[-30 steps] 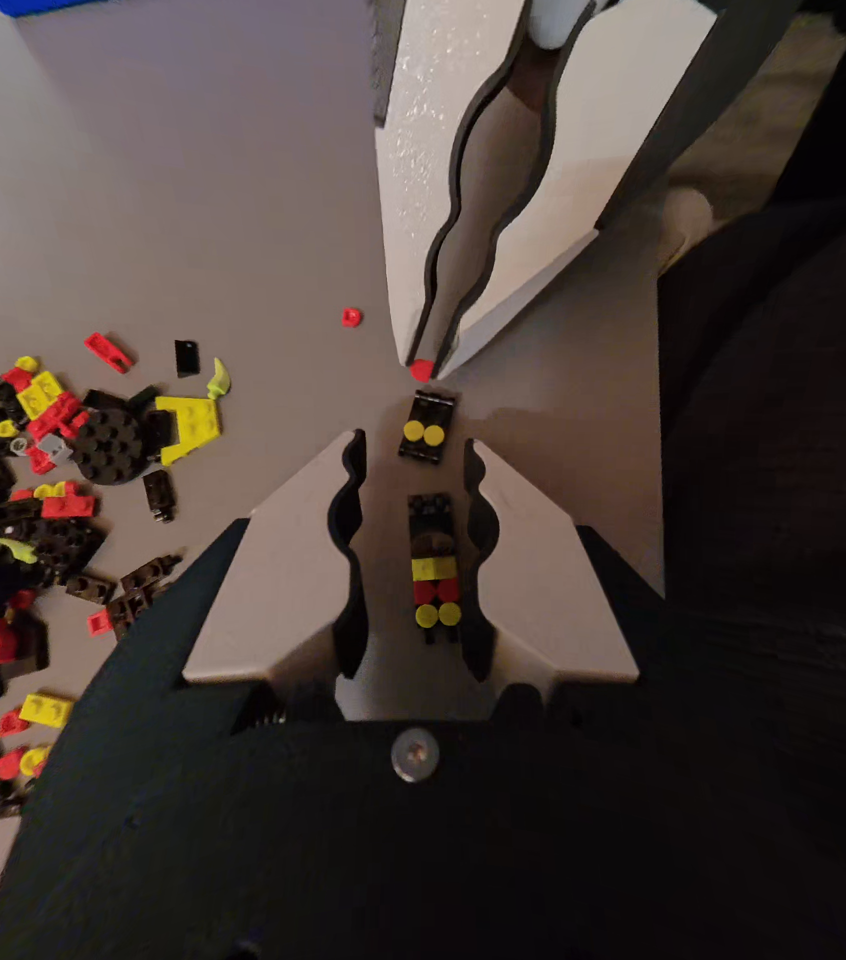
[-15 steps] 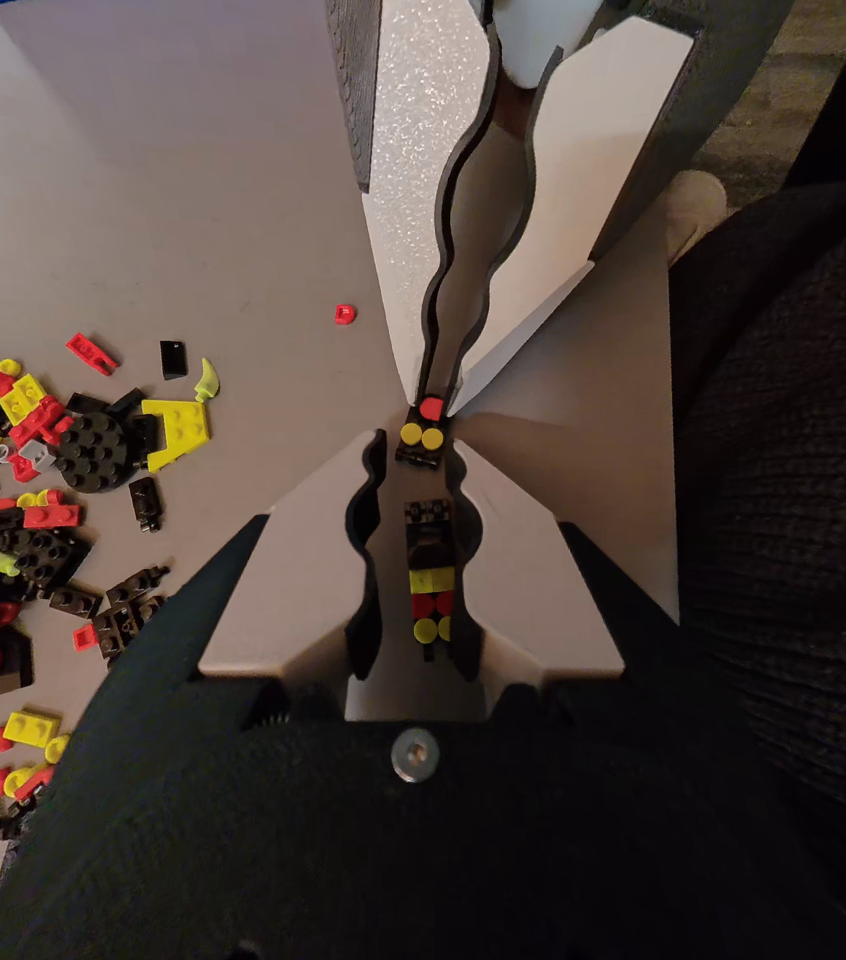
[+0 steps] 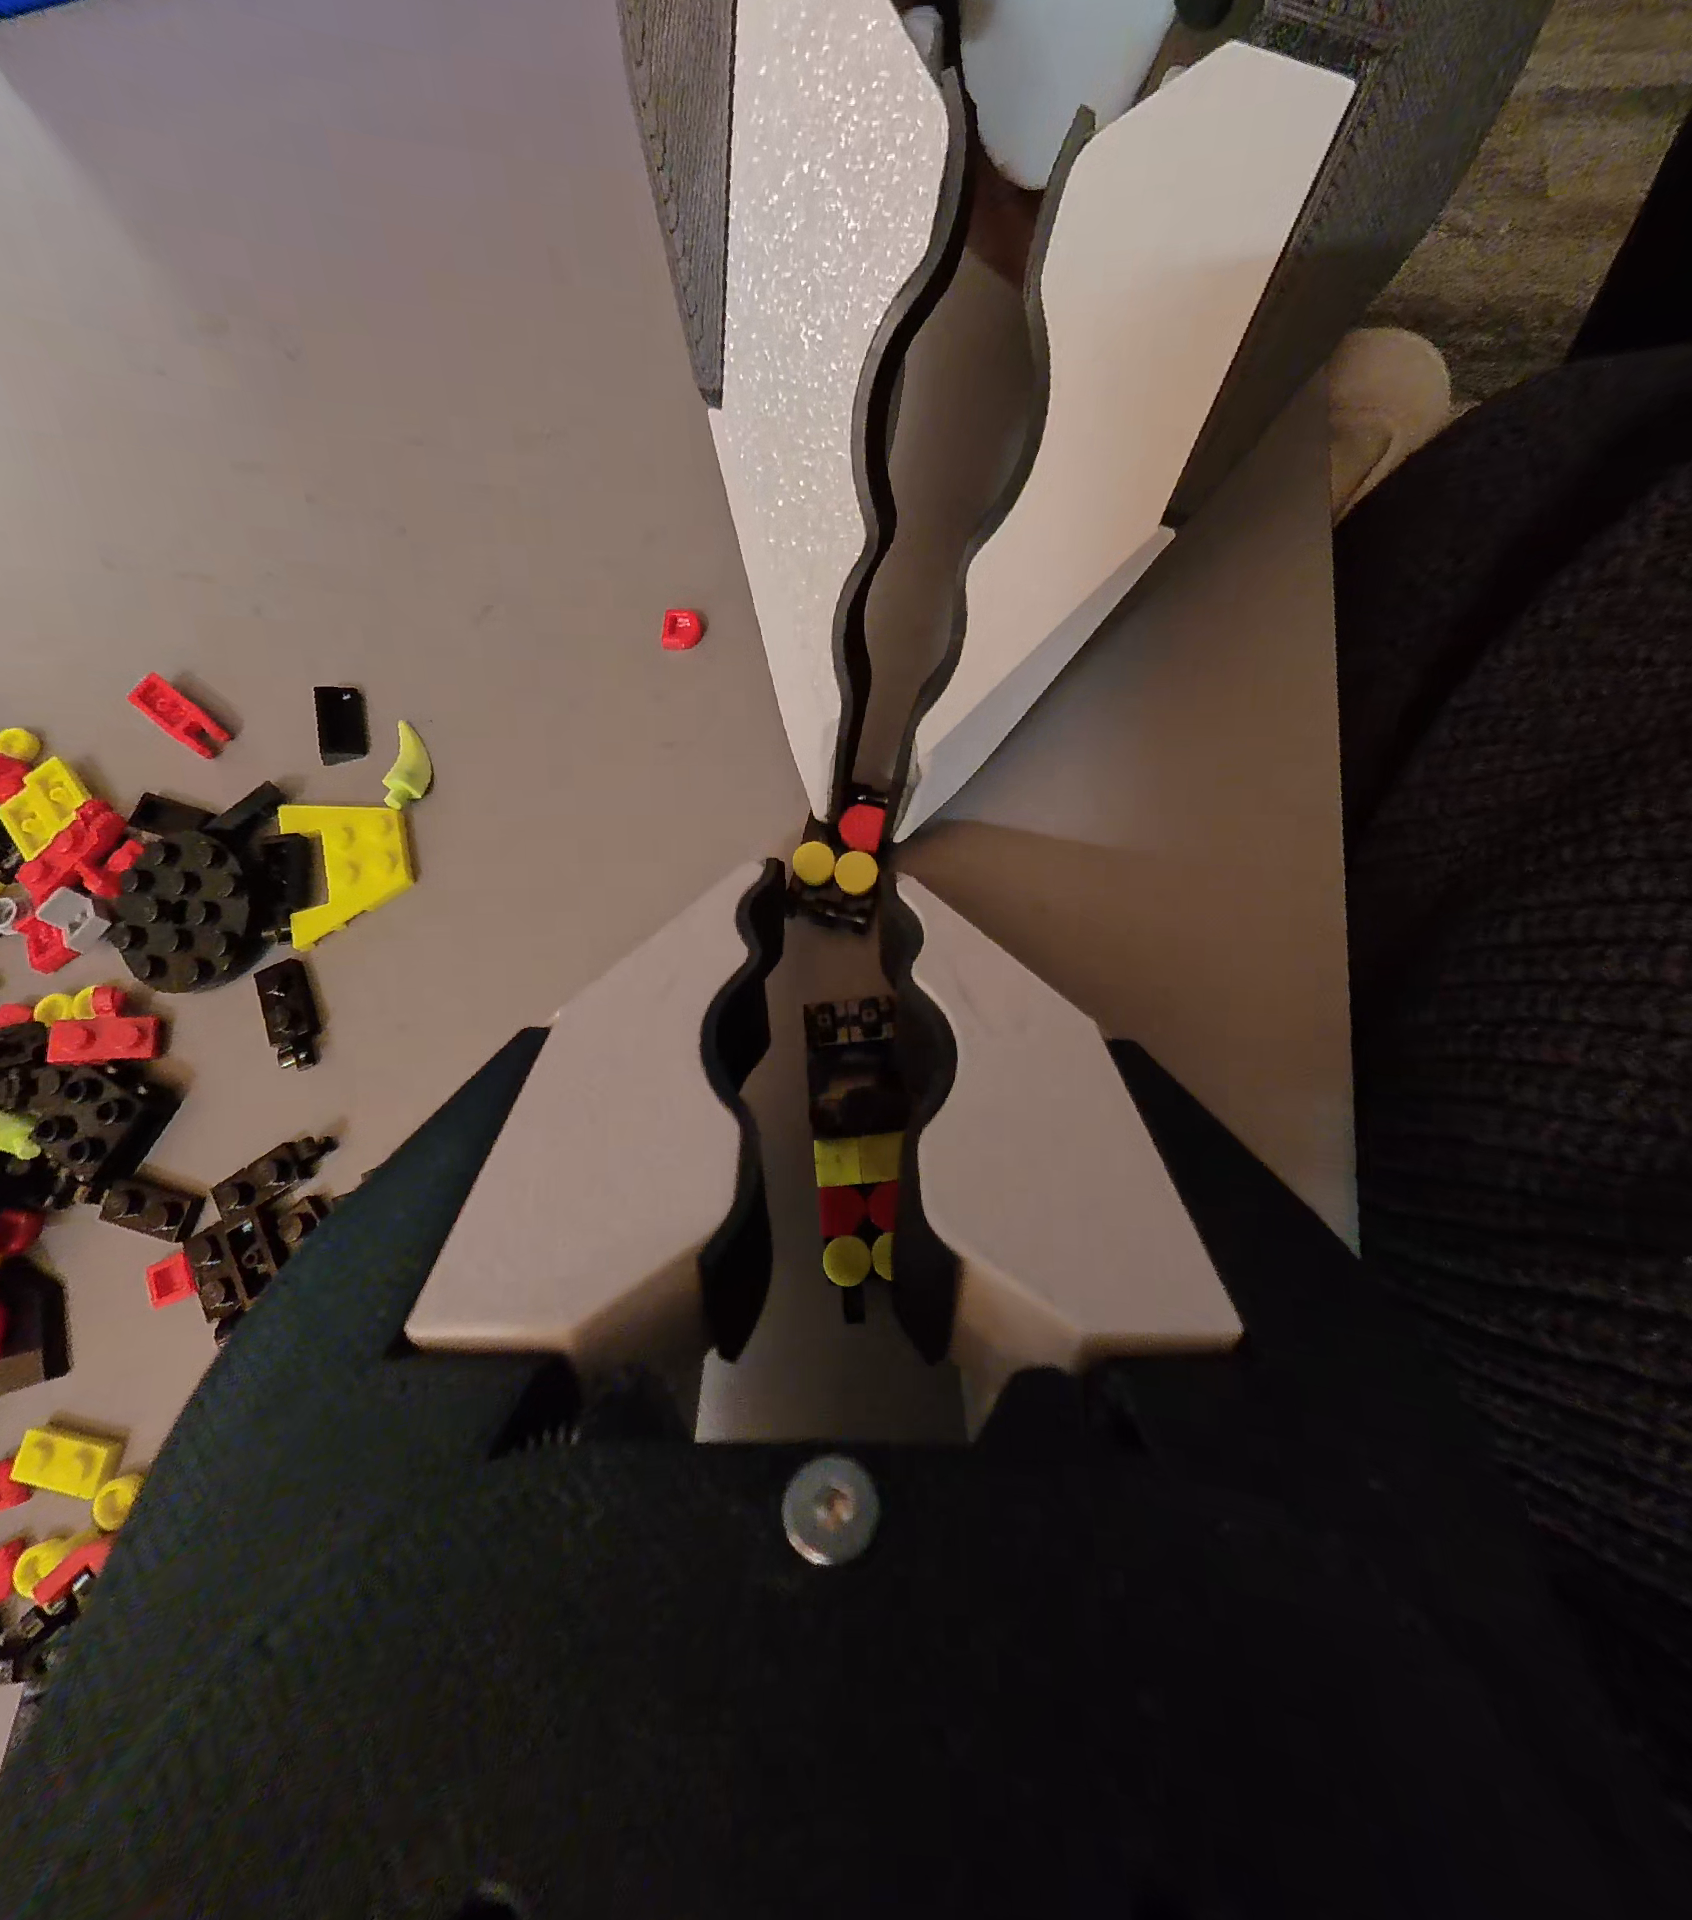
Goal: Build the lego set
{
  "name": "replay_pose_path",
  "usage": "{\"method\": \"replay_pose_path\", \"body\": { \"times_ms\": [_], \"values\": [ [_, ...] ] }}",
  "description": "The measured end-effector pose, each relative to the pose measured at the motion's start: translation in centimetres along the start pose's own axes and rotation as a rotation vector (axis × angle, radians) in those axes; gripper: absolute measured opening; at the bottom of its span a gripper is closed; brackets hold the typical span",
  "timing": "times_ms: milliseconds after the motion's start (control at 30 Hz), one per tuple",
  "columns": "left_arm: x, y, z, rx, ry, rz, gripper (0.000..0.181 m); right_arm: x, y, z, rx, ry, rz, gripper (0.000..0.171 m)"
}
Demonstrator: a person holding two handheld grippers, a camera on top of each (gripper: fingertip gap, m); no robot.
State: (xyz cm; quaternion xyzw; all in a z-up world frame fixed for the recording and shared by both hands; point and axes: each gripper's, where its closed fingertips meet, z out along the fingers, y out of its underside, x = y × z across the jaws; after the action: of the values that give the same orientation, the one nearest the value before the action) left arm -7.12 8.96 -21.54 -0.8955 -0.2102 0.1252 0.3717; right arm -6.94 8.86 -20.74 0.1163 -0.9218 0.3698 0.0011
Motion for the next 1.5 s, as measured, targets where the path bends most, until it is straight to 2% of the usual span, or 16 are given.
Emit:
{"method": "replay_pose_path", "body": {
  "times_ms": [233,1267,1500],
  "values": [
    [0.04,0.01,0.00,-0.001,0.000,-0.001,0.016,0.04,-0.05,-0.32,0.000,0.010,-0.007,0.010],
    [0.08,0.01,0.05,-0.006,0.008,-0.020,0.015,-0.13,-0.22,-0.01,-0.040,0.060,-0.178,0.000],
    [0.06,0.01,0.04,-0.008,0.006,-0.024,0.015,-0.14,-0.17,-0.01,-0.045,0.065,-0.149,0.000]
  ]
}}
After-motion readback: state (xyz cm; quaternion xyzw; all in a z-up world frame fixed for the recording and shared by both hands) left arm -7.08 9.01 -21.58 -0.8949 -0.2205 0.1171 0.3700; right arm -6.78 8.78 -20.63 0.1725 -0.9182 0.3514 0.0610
